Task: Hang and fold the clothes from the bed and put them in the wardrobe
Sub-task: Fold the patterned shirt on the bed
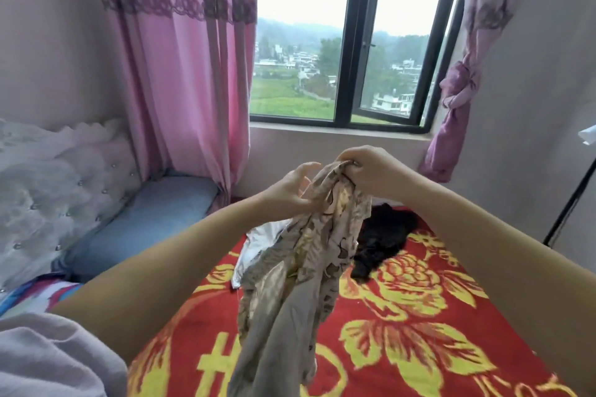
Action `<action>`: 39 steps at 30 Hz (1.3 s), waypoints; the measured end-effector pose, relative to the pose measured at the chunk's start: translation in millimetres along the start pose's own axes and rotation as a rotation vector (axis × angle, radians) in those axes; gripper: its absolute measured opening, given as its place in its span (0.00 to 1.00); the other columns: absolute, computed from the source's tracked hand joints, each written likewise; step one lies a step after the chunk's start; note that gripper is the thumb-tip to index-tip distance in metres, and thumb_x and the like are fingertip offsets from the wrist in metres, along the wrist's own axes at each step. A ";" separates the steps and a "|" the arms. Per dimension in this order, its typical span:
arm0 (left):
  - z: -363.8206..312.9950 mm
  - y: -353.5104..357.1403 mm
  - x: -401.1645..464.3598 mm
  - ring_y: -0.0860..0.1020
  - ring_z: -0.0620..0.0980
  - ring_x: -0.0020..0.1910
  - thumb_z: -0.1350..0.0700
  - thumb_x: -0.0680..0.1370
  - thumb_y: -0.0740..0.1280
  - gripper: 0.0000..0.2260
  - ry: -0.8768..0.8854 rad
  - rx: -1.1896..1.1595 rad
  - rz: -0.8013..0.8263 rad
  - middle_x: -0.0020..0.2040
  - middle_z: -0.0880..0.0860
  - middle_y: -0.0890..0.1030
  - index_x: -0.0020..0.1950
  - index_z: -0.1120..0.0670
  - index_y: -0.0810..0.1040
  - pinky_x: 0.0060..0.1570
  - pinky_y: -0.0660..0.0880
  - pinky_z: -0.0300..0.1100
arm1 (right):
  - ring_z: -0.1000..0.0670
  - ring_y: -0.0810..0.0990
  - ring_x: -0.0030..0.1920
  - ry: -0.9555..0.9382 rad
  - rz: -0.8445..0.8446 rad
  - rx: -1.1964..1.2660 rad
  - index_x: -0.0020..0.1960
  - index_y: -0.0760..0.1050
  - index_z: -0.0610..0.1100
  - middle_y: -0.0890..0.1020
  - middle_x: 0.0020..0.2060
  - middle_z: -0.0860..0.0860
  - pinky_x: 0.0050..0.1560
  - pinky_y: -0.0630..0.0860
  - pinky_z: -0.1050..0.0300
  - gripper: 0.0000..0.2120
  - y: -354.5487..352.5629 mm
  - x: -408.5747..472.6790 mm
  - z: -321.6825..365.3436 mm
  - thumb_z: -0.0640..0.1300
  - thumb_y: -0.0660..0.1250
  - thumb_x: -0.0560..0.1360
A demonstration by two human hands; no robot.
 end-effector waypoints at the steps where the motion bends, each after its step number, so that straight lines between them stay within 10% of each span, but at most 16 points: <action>1: 11.6 -0.7 -4.5 0.79 0.50 0.49 0.53 0.75 0.70 0.24 -0.013 0.056 -0.055 0.52 0.54 0.79 0.69 0.49 0.67 0.47 0.78 0.40 | 0.47 0.78 0.47 -0.009 -0.033 0.007 0.53 0.80 0.39 0.81 0.47 0.47 0.45 0.74 0.56 0.14 -7.7 2.5 5.5 0.35 0.56 0.77; 9: 71.9 -11.0 -13.1 0.76 0.64 0.51 0.50 0.81 0.54 0.15 -0.251 0.529 -0.295 0.49 0.63 0.75 0.51 0.59 0.74 0.47 0.71 0.48 | 0.53 0.73 0.33 0.043 -0.137 -0.073 0.47 0.77 0.41 0.76 0.37 0.48 0.27 0.66 0.63 0.12 -42.1 13.3 4.0 0.35 0.54 0.78; 14: 41.6 -54.2 -9.3 0.75 0.61 0.52 0.56 0.82 0.53 0.11 -0.152 0.871 -0.356 0.49 0.59 0.71 0.58 0.58 0.71 0.45 0.71 0.51 | 0.51 0.73 0.31 0.143 -0.030 -0.577 0.44 0.74 0.40 0.74 0.35 0.48 0.27 0.66 0.60 0.08 -37.2 3.0 -31.7 0.35 0.57 0.76; 18: 4.6 -69.8 -5.2 0.73 0.53 0.40 0.59 0.80 0.56 0.08 -0.065 1.088 -0.363 0.45 0.54 0.78 0.48 0.54 0.75 0.35 0.66 0.44 | 0.51 0.79 0.28 0.286 0.087 -0.349 0.43 0.76 0.40 0.79 0.33 0.47 0.23 0.70 0.63 0.10 -19.2 2.6 -58.0 0.37 0.57 0.76; 24: 17.5 -91.5 -4.6 0.70 0.47 0.22 0.62 0.77 0.57 0.12 -0.382 0.130 -0.378 0.24 0.51 0.71 0.33 0.56 0.70 0.21 0.65 0.32 | 0.46 0.84 0.30 0.509 0.190 0.682 0.44 0.77 0.38 0.84 0.32 0.42 0.36 0.83 0.49 0.12 10.5 1.2 -60.9 0.36 0.55 0.80; 28: 32.4 -81.0 -13.6 0.76 0.45 0.21 0.58 0.80 0.60 0.10 -0.472 -0.408 -0.291 0.24 0.51 0.77 0.40 0.57 0.76 0.23 0.75 0.36 | 0.52 0.84 0.39 0.249 0.338 0.637 0.44 0.78 0.41 0.85 0.36 0.49 0.53 0.78 0.52 0.08 10.7 7.7 -50.4 0.42 0.64 0.78; 31: 31.5 -81.3 -16.3 0.81 0.47 0.34 0.57 0.77 0.68 0.06 -0.351 -0.406 -0.082 0.37 0.53 0.82 0.46 0.60 0.78 0.38 0.81 0.39 | 0.54 0.79 0.37 0.058 0.370 0.429 0.38 0.80 0.46 0.81 0.34 0.52 0.44 0.76 0.63 0.06 5.1 9.4 -43.2 0.48 0.74 0.69; 34: 27.7 -73.2 -20.2 0.76 0.46 0.36 0.65 0.74 0.67 0.03 -0.243 -0.047 0.078 0.37 0.52 0.78 0.46 0.62 0.76 0.41 0.75 0.38 | 0.52 0.78 0.34 0.056 0.135 0.044 0.40 0.80 0.41 0.81 0.33 0.51 0.35 0.73 0.60 0.09 -4.9 20.0 -50.2 0.47 0.74 0.69; 39: 10.5 -91.3 -22.4 0.75 0.47 0.31 0.52 0.79 0.66 0.13 -0.085 0.576 -0.391 0.34 0.51 0.78 0.37 0.56 0.76 0.29 0.67 0.35 | 0.55 0.74 0.30 0.073 -0.167 -0.075 0.36 0.78 0.46 0.80 0.32 0.51 0.27 0.68 0.61 0.09 -13.6 20.8 -53.1 0.47 0.71 0.73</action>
Point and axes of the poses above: each hand's wrist, its own x-axis towards the middle knuckle, its own y-axis out of the palm, z = x × y, the point moved 7 cm from there along x, towards the middle knuckle
